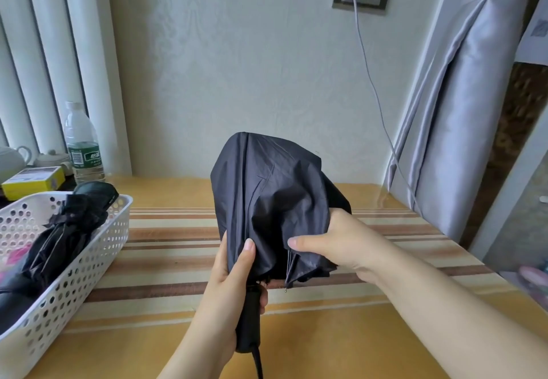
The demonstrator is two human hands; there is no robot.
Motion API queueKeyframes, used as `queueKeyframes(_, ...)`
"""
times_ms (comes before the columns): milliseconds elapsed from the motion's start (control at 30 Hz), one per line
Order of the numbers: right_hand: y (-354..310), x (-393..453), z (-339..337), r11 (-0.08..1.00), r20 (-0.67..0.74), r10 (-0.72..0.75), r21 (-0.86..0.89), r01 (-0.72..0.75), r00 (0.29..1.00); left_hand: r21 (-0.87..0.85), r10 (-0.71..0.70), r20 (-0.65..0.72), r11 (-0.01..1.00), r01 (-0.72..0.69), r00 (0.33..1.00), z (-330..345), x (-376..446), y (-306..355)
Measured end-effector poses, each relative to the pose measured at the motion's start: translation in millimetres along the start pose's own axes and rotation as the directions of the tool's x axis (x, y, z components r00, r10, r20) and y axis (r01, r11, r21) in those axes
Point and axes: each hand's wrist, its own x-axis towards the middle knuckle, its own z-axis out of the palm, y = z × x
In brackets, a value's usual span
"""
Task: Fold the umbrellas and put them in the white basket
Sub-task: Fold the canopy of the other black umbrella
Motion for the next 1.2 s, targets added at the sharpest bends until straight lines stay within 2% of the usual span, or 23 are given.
queueKeyframes(100, -2, 0, 11, 0.978, 0.044, -0.001, 0.207, -0.008, 0.999, 0.005, -0.005, 0.009, 1.000, 0.005, 1.000, -1, 0, 1)
queueKeyframes(300, 2, -1, 21, 0.935, 0.073, 0.012, 0.351, -0.037, 0.997, 0.039, 0.040, 0.073, 0.998, -0.043, 0.997, -1, -2, 5)
queueKeyframes(500, -3, -11, 20, 0.957, 0.132, -0.006, 0.287, -0.033, 0.991, 0.137, 0.090, 0.081, 0.985, -0.100, 0.993, -3, 2, -2)
queueKeyframes(600, -5, -6, 9, 0.982, -0.110, -0.027, 0.184, 0.047, 0.994, 0.129, 0.095, 0.041, 0.987, -0.100, 0.995, -6, 3, -1)
queueKeyframes(667, -7, -5, -7, 0.967, -0.222, -0.018, 0.244, 0.073, 0.975, 0.091, 0.098, 0.025, 0.991, -0.099, 0.995, -8, 4, 0)
queueKeyframes(700, -7, -5, -13, 0.967, -0.214, -0.015, 0.245, 0.069, 0.977, 0.065, 0.094, 0.021, 0.993, -0.095, 0.995, -9, 5, 1)
queueKeyframes(833, -8, -9, -30, 1.000, -0.127, -0.008, -0.011, 0.007, 0.992, 0.035, 0.081, 0.065, 0.996, -0.083, 0.995, -8, 4, 1)
queueKeyframes(1033, -25, 0, -30, 0.997, -0.125, -0.057, 0.044, 0.063, 0.991, 0.065, 0.043, 0.145, 0.996, -0.053, 0.989, -1, 0, 2)
queueKeyframes(1133, -21, 7, -24, 0.992, -0.205, -0.125, -0.015, 0.125, 0.971, -0.019, 0.020, 0.169, 1.000, -0.017, 0.985, -1, -2, 5)
queueKeyframes(1200, -17, 8, -25, 0.988, -0.210, -0.157, -0.024, 0.155, 0.965, -0.125, 0.009, 0.198, 0.992, 0.017, 0.980, -3, -2, 6)
